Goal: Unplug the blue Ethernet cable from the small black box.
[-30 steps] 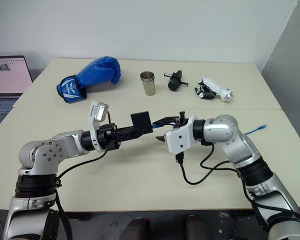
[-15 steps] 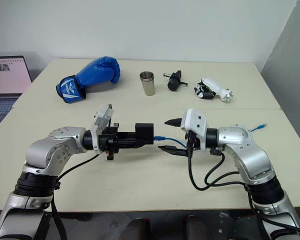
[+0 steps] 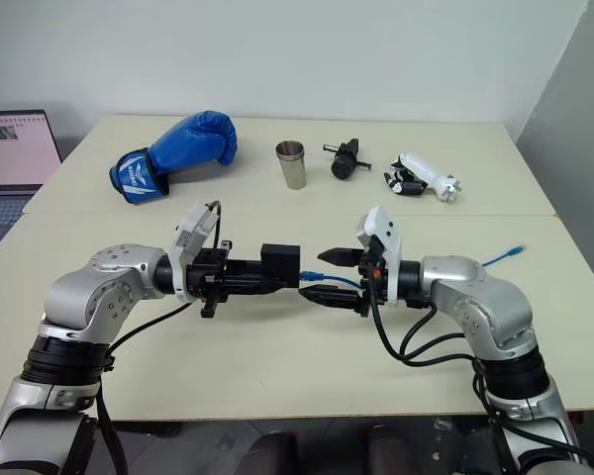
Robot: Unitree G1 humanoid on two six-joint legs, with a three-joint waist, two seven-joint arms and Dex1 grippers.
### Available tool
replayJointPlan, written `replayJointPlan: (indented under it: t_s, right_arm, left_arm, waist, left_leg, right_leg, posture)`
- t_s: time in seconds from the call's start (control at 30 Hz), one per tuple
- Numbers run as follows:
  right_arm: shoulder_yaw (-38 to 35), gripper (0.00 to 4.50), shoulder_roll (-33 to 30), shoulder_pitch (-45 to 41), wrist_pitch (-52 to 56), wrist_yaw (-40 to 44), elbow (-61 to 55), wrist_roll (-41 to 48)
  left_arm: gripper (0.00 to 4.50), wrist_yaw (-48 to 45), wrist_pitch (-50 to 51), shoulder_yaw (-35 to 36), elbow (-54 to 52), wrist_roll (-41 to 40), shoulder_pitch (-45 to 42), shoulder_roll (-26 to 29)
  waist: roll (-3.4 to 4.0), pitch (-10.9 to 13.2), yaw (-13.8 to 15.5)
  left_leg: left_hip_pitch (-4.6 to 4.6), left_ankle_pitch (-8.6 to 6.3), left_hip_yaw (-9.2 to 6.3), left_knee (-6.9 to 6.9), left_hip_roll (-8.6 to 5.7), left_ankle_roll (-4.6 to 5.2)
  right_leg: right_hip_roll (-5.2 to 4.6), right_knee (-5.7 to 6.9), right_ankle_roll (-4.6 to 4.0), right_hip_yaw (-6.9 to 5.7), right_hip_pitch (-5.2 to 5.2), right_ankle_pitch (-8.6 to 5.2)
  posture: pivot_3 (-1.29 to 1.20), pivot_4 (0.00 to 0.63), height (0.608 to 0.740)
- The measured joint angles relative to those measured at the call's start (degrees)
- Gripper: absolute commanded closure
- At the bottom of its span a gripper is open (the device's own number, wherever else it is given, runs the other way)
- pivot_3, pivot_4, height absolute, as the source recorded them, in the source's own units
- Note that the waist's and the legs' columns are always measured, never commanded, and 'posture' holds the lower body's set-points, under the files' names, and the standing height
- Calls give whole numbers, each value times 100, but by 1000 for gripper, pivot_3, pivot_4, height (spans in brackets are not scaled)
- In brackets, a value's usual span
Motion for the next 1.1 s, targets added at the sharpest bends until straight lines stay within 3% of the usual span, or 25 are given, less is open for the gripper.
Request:
replayJointPlan:
  t_s: [1.1]
  right_arm:
    - [-55, 330, 209, -201, 249, -7, 573, 524]
  left_arm:
    - [3706, 22, 440, 332, 147, -368, -45, -32]
  waist:
    - [0, 0, 1]
  left_leg:
    - [-35, 0, 2, 2, 2, 0]
  right_leg:
    - [3, 2, -1, -5, -34, 0]
  posture:
    - [0, 150, 740]
